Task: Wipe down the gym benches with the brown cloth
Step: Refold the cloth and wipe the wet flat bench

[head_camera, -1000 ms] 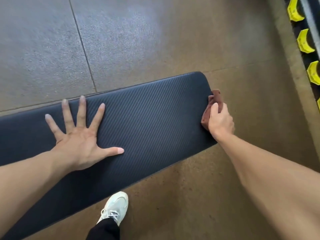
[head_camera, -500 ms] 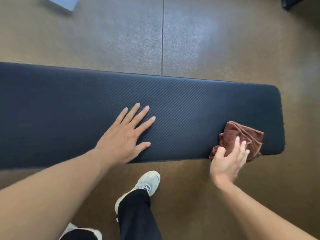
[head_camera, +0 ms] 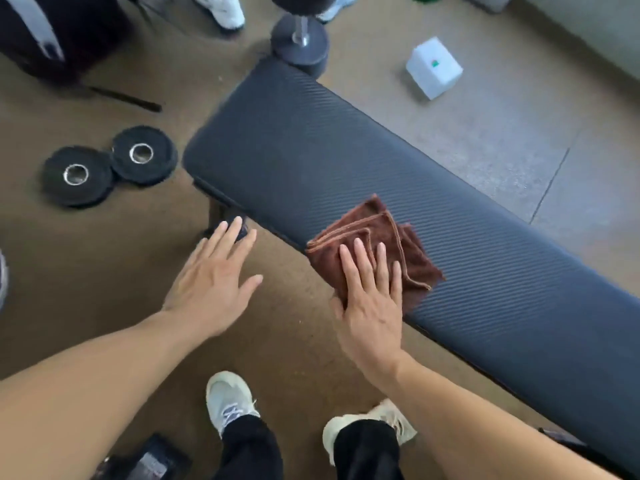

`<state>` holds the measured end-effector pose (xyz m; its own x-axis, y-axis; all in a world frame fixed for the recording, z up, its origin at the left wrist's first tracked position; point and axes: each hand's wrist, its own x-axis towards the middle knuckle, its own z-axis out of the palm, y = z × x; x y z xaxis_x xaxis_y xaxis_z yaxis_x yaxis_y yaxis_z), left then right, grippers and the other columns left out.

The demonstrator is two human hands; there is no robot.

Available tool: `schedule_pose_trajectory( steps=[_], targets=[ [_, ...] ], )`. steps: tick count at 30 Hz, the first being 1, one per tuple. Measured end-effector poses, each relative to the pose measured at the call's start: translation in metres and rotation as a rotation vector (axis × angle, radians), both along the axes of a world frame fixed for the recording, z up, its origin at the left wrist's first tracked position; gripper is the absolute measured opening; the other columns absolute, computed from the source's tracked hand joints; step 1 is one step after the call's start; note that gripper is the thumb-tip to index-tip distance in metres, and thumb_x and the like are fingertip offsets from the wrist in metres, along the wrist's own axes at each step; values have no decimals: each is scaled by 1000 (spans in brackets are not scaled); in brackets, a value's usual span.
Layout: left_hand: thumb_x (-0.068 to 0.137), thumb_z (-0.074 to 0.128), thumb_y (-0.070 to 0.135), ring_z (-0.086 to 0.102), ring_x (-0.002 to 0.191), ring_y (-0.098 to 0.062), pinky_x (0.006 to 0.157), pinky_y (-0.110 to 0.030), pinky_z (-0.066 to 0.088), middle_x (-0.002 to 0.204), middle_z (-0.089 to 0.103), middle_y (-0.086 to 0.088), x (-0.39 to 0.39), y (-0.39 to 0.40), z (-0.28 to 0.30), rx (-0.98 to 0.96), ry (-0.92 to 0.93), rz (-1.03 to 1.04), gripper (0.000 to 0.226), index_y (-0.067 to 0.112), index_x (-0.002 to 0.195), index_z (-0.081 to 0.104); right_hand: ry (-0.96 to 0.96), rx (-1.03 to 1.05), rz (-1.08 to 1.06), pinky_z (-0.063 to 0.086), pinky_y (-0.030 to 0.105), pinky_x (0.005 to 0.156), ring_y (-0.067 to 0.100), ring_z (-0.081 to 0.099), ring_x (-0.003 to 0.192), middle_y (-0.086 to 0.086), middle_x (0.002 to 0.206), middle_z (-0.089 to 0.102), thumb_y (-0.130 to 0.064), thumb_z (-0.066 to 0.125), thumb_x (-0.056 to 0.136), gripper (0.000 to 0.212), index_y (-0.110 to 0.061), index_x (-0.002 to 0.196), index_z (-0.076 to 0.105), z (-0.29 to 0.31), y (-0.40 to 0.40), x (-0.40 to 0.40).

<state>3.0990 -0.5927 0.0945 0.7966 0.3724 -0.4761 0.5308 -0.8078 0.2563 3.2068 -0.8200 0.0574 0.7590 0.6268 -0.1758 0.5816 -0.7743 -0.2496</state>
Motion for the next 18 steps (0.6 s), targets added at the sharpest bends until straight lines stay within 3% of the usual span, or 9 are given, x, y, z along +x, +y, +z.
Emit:
schedule_pose_trajectory(
  steps=[3,8,11,13,15,16,17,18],
  targets=[
    [104,44,48,-1,160,-17,129,-37,10,173,-6,2,-37,34,1,-63,13,245,74,23,164,9,1,-17,174,5,56,131,31,0,164,0,176,15,-30,54,96,78,-28,167,20,1,84,8],
    [104,45,48,6,159,-16,128,-35,12,173,1,2,-95,67,3,-130,3,457,71,22,163,15,4,-81,389,-3,50,132,28,-9,163,-3,177,1,-20,52,94,87,-28,168,8,2,187,26],
    [104,46,47,13,158,-17,125,-34,16,173,8,1,-121,69,0,-176,6,591,70,21,163,19,-4,-47,497,-4,46,132,26,-6,163,-2,177,6,-15,50,97,79,-26,168,16,6,231,31],
    [104,46,47,17,157,-17,124,-35,20,172,12,3,-137,63,1,-230,23,696,68,22,163,21,19,5,516,-2,42,132,26,3,164,0,175,19,-11,51,99,68,-24,163,32,12,253,27],
    [105,44,48,20,156,-17,124,-38,24,172,12,5,-151,54,9,-283,54,777,68,24,163,20,94,72,469,13,44,133,25,22,160,-1,167,39,-8,53,99,56,-25,152,49,17,266,18],
    [105,43,49,20,157,-17,124,-38,24,172,12,5,-157,49,16,-299,75,784,68,25,163,17,171,125,426,30,48,128,24,38,153,-3,159,50,-8,54,99,52,-29,146,54,26,271,12],
    [105,42,49,19,157,-18,125,-38,23,172,11,5,-162,45,25,-301,95,766,68,25,163,15,283,183,362,49,48,114,20,55,139,-5,147,59,-9,54,99,47,-32,140,58,39,275,5],
    [106,42,49,18,157,-18,125,-37,21,172,11,5,-166,41,37,-302,116,735,69,25,164,12,425,241,277,61,39,94,11,67,119,-8,133,65,-9,54,100,43,-33,134,60,55,278,-4]
  ],
)
